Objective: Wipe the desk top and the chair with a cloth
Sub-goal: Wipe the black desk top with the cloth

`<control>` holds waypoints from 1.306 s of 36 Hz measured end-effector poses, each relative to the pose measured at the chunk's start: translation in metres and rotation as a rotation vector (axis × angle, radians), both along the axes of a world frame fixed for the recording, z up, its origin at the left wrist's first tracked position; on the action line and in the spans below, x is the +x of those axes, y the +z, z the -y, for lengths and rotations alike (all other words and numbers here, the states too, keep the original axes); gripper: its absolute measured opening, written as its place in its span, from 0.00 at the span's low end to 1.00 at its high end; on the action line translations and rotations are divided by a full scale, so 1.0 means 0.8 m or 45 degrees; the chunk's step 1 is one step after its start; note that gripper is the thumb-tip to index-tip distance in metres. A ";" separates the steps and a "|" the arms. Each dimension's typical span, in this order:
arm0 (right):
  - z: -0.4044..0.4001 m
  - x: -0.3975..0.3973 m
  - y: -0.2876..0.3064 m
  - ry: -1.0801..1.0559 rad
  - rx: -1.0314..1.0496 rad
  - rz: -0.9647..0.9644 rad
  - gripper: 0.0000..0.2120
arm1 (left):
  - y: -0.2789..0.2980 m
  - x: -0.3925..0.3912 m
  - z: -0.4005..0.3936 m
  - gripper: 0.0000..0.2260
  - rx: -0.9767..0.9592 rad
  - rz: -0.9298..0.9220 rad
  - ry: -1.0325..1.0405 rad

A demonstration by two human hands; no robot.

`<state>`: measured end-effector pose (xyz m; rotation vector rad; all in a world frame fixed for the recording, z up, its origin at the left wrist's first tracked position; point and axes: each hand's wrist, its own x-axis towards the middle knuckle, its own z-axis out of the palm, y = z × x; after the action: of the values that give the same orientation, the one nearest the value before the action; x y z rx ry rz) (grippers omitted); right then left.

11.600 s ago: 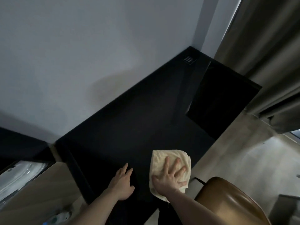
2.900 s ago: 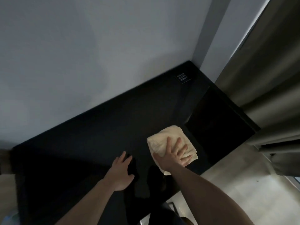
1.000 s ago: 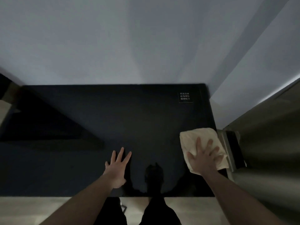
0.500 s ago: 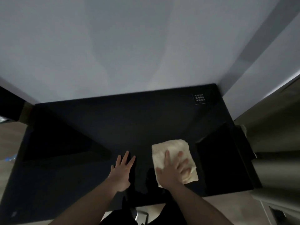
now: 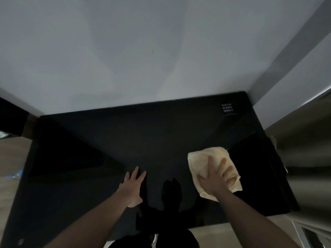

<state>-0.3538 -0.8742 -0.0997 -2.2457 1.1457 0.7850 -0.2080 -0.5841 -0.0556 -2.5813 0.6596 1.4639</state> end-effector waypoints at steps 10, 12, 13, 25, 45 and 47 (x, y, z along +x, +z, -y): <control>0.006 0.029 -0.007 -0.118 -0.043 -0.022 0.48 | -0.002 0.001 -0.022 0.47 -0.006 0.018 -0.005; 0.000 0.029 -0.006 -0.128 -0.056 -0.036 0.47 | 0.000 0.001 -0.030 0.46 -0.005 0.017 -0.004; -0.004 0.029 -0.004 -0.129 -0.065 -0.046 0.46 | 0.001 0.002 -0.033 0.45 -0.002 0.016 -0.004; -0.134 0.047 0.005 -0.170 -0.077 -0.031 0.40 | 0.004 0.035 -0.119 0.42 0.003 0.070 -0.114; -0.397 0.060 0.030 -0.076 0.151 0.024 0.45 | 0.010 0.089 -0.363 0.44 0.054 0.118 -0.304; -0.389 0.062 0.028 -0.077 0.170 0.016 0.46 | 0.008 0.093 -0.359 0.43 0.044 0.117 -0.294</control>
<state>-0.3038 -0.5629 -0.0776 -2.0942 1.1157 0.7977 -0.1339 -0.2969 -0.0494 -2.4333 0.8771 1.2671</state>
